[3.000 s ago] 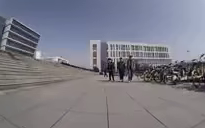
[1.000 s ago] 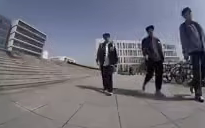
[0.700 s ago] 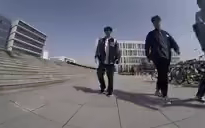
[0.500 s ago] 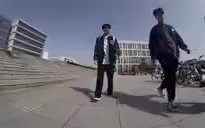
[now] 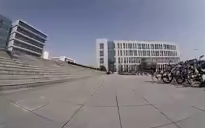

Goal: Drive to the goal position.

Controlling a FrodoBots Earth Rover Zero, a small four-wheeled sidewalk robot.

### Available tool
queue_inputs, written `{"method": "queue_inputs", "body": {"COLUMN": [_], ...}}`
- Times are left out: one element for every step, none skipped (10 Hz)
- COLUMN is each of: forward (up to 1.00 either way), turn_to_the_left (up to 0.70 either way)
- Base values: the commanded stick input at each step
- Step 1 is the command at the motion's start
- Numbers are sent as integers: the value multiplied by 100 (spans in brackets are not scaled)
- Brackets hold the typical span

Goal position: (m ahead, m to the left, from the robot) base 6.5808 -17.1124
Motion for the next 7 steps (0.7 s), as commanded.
{"method": "queue_inputs", "body": {"forward": [0,0,0,2,22,41,50], "turn_to_the_left": [0,0,0,0,0,0,0]}}
